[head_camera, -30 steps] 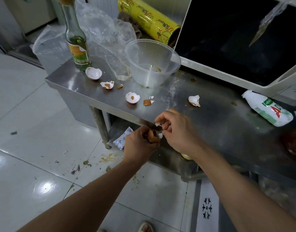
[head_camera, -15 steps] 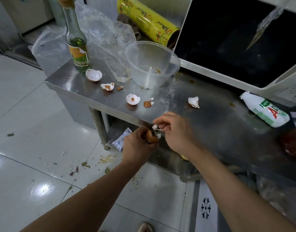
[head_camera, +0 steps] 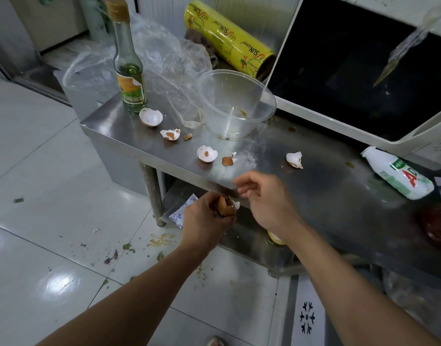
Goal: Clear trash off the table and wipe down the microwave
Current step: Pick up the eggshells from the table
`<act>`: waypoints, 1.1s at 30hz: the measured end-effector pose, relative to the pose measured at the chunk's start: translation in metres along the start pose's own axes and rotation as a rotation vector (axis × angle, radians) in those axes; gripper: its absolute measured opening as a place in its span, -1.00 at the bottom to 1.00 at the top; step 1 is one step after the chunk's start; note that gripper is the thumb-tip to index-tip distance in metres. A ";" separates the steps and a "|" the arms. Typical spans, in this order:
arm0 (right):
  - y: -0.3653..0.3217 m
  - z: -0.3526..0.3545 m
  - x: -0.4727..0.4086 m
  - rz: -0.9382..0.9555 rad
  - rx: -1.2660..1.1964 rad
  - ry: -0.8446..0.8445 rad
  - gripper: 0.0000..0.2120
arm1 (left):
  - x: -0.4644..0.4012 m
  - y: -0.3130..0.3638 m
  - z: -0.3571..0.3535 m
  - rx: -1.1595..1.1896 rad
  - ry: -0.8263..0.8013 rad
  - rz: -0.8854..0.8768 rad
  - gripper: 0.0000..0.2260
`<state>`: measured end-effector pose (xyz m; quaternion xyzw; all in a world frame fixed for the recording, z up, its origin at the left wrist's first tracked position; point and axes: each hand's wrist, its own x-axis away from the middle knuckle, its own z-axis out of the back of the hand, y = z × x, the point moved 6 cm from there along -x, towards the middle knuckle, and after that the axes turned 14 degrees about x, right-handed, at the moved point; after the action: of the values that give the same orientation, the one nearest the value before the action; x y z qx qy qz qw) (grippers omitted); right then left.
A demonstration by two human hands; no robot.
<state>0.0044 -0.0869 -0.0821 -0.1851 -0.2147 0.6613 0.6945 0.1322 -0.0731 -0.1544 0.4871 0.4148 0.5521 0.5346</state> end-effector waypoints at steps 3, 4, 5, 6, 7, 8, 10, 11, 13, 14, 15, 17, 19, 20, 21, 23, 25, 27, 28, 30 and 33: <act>0.010 0.029 -0.010 -0.153 0.085 0.224 -0.63 | -0.001 -0.001 0.007 0.003 -0.007 0.016 -0.63; 0.014 0.038 -0.012 -0.202 0.139 0.251 -0.63 | -0.001 -0.001 0.010 -0.003 -0.005 0.011 -0.63; 0.019 0.041 -0.014 -0.243 0.192 0.229 -0.62 | -0.001 -0.002 0.013 -0.008 -0.002 0.005 -0.64; 0.022 0.040 -0.015 -0.272 0.241 0.176 -0.62 | -0.002 -0.002 0.015 -0.013 0.001 0.002 -0.64; 0.022 0.037 -0.013 -0.282 0.286 0.122 -0.62 | -0.002 -0.003 0.016 -0.018 0.003 0.005 -0.64; 0.020 0.032 -0.010 -0.267 0.323 0.085 -0.61 | -0.002 -0.004 0.017 -0.020 0.002 0.012 -0.63; 0.009 0.022 -0.002 -0.193 0.358 0.074 -0.59 | -0.002 -0.006 0.018 -0.017 -0.002 0.028 -0.62; 0.003 0.018 0.001 -0.156 0.360 0.074 -0.60 | -0.003 -0.006 0.018 -0.016 -0.001 0.032 -0.62; -0.006 0.011 0.005 -0.099 0.342 0.043 -0.65 | -0.004 -0.005 0.018 -0.015 -0.002 0.040 -0.62; -0.010 0.008 0.005 -0.083 0.319 0.016 -0.66 | -0.004 -0.005 0.019 -0.014 -0.003 0.043 -0.62; -0.013 0.008 0.003 -0.077 0.290 -0.004 -0.66 | -0.004 -0.004 0.019 -0.011 -0.004 0.042 -0.63; -0.016 0.013 -0.008 -0.086 0.249 -0.001 -0.59 | -0.004 -0.002 0.021 -0.004 -0.001 0.035 -0.64; -0.016 0.020 -0.025 -0.113 0.260 0.003 -0.46 | -0.004 -0.001 0.024 0.007 0.005 0.029 -0.64; -0.016 0.020 -0.033 -0.110 0.273 -0.008 -0.43 | -0.004 -0.001 0.025 0.011 0.007 0.027 -0.64; -0.018 0.019 -0.040 -0.097 0.291 -0.020 -0.43 | -0.005 -0.001 0.026 0.010 0.008 0.026 -0.64; -0.022 0.011 -0.051 -0.062 0.314 -0.040 -0.47 | -0.005 -0.002 0.029 -0.002 0.009 0.025 -0.65; -0.026 0.001 -0.053 -0.028 0.334 -0.060 -0.53 | -0.006 -0.005 0.030 -0.018 0.013 0.030 -0.64; -0.028 -0.004 -0.047 0.009 0.349 -0.053 -0.54 | -0.008 -0.009 0.030 -0.031 0.014 0.044 -0.63; -0.029 -0.005 -0.041 0.039 0.344 -0.045 -0.55 | -0.008 -0.011 0.030 -0.034 0.015 0.052 -0.63; -0.031 -0.007 -0.029 0.114 0.331 -0.035 -0.60 | -0.011 -0.014 0.030 -0.042 0.022 0.065 -0.63; -0.028 -0.005 -0.020 0.158 0.305 -0.023 -0.59 | -0.014 -0.020 0.027 -0.050 0.029 0.084 -0.62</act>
<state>0.0296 -0.1078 -0.0724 -0.0862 -0.1044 0.7407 0.6581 0.1619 -0.0874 -0.1707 0.4825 0.3876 0.5914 0.5169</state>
